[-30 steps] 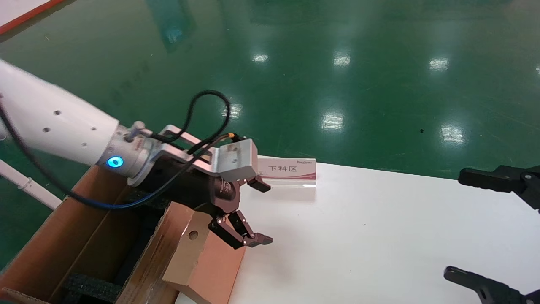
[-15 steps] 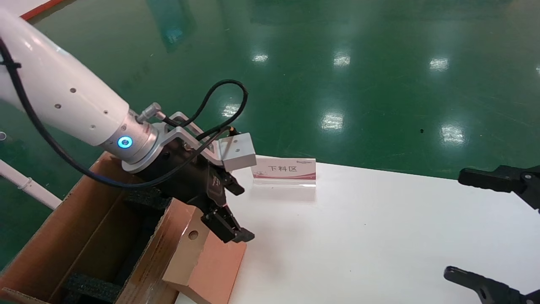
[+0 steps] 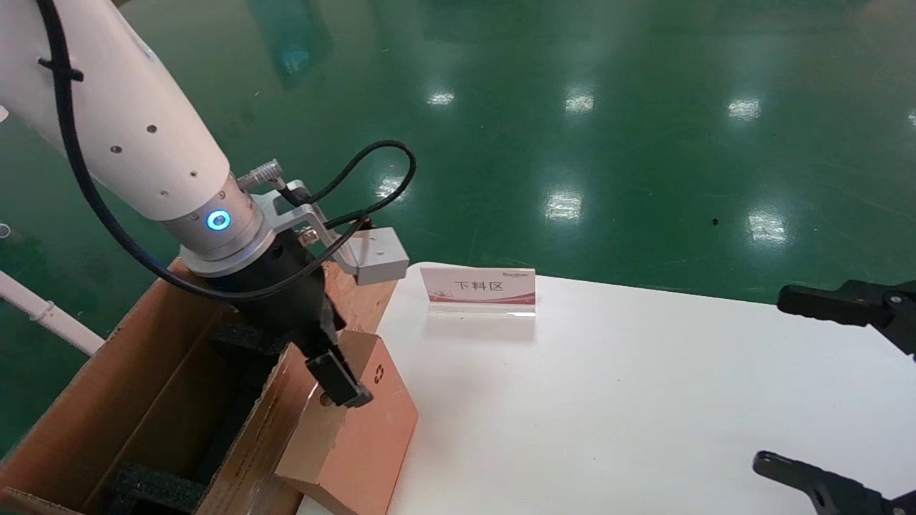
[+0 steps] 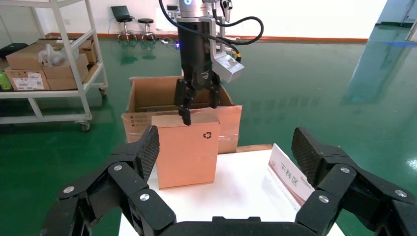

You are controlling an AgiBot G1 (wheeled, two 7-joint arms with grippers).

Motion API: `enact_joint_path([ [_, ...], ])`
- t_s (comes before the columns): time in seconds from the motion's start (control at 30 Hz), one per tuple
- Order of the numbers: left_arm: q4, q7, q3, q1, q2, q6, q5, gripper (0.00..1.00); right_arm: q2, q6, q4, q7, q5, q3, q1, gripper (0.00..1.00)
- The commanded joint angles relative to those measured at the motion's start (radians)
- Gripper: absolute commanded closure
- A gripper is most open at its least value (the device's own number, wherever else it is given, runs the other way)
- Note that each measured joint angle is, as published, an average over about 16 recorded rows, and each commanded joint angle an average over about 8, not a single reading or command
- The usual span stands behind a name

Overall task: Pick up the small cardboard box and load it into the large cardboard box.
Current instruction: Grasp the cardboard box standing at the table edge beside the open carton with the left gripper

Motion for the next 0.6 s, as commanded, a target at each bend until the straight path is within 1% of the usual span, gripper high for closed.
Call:
enact_joint_path([
  [0.03,0.000,-0.041,0.071,-0.045,0.016,0.000,-0.013,0.00,0.000,0.000,0.000,0.000,0.000,0.000,0.000,0.00],
  [0.17,0.000,-0.092,0.181,-0.099,0.051,-0.007,-0.065,0.00,0.000,0.000,0.000,0.000,0.000,0.000,0.000,0.00],
  [0.3,0.000,-0.123,0.261,-0.133,0.078,-0.015,-0.112,0.00,0.000,0.000,0.000,0.000,0.000,-0.001,0.000,0.00],
  [0.47,0.000,-0.146,0.333,-0.160,0.100,-0.026,-0.154,0.00,0.000,0.000,0.000,-0.001,0.001,-0.001,0.000,0.00],
  [0.6,0.001,-0.155,0.368,-0.170,0.104,-0.038,-0.181,0.00,0.001,0.001,0.000,-0.001,0.001,-0.001,0.000,0.00],
])
